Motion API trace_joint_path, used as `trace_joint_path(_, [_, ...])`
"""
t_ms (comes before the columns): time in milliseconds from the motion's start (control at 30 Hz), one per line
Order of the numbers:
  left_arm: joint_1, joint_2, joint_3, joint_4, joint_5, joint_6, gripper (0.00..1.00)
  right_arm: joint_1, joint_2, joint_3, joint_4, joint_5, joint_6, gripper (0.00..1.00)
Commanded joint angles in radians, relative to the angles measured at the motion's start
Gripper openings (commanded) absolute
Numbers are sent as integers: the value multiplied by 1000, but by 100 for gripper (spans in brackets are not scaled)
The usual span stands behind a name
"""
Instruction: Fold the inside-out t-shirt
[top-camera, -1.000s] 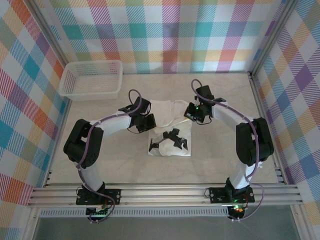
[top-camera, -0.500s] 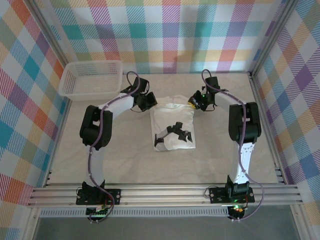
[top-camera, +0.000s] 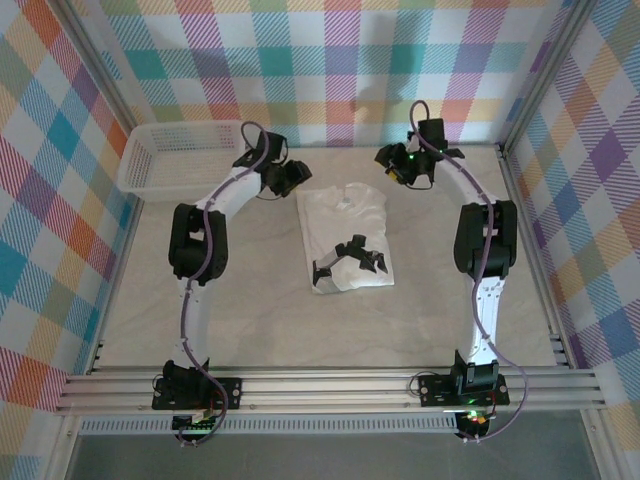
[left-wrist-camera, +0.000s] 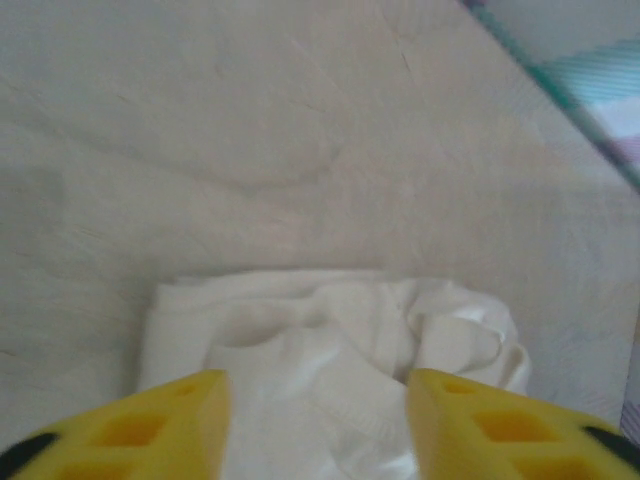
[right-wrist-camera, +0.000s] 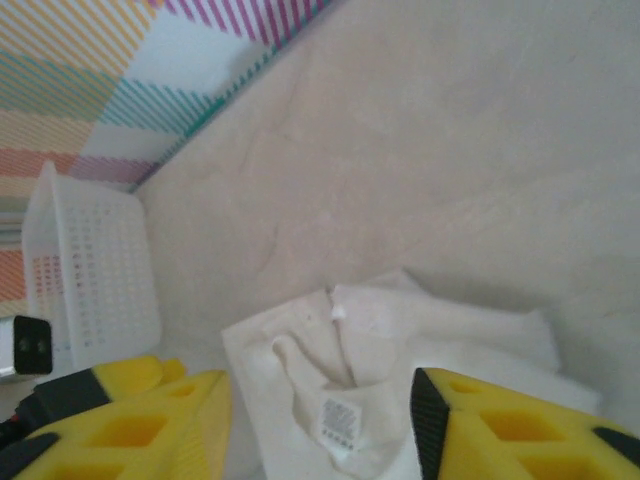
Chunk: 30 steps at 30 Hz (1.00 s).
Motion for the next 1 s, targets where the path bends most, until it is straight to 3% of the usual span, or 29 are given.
trace_joint_path(0, [14,-87,-96,-51,-28,38,62,-11,-32,-65,-83,80,-129,57])
trace_joint_path(233, [-23,-78,-159,-49,-50,153,75,32,5,-81,-85,114,-255,61])
trace_joint_path(700, [-58,201,190,-241,-21,271,69,38,-1,-75,-104,83,-246,62])
trace_joint_path(900, [-66,225,228,-263,11,331,35,36,-13,-69,-99,115,-229,62])
trace_joint_path(967, [-70,245,261,-297,17,357,30,35,-19,-71,-100,155,-230,63])
